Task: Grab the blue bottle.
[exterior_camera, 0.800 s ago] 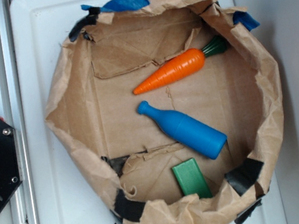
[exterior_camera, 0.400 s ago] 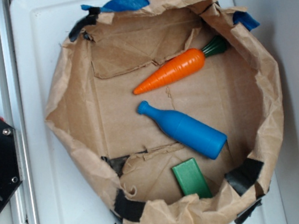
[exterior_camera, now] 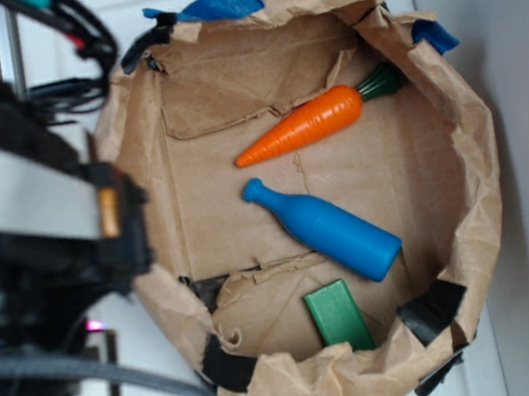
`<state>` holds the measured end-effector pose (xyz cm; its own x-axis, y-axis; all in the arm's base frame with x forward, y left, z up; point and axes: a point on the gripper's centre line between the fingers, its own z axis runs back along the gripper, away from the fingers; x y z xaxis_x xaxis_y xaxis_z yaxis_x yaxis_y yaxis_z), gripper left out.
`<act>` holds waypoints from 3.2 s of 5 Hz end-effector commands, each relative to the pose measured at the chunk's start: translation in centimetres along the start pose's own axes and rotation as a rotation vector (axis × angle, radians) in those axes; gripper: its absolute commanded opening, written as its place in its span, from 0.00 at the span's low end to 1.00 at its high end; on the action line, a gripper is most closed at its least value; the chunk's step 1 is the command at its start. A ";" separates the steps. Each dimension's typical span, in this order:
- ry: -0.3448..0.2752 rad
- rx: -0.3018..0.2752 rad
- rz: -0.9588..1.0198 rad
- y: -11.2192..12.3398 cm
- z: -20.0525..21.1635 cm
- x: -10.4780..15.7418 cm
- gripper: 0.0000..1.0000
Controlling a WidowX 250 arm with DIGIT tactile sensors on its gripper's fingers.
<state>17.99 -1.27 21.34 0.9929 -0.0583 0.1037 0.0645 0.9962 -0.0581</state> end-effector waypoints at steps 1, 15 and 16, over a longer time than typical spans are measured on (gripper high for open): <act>-0.104 -0.100 -0.264 1.1 -0.7 5.8 1.00; -0.119 0.102 -0.213 5.8 -7.7 8.2 0.00; -0.002 0.133 -0.097 6.3 -6.7 7.6 0.00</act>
<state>25.67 4.65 13.74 0.9866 -0.1548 0.0519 0.1513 0.9863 0.0661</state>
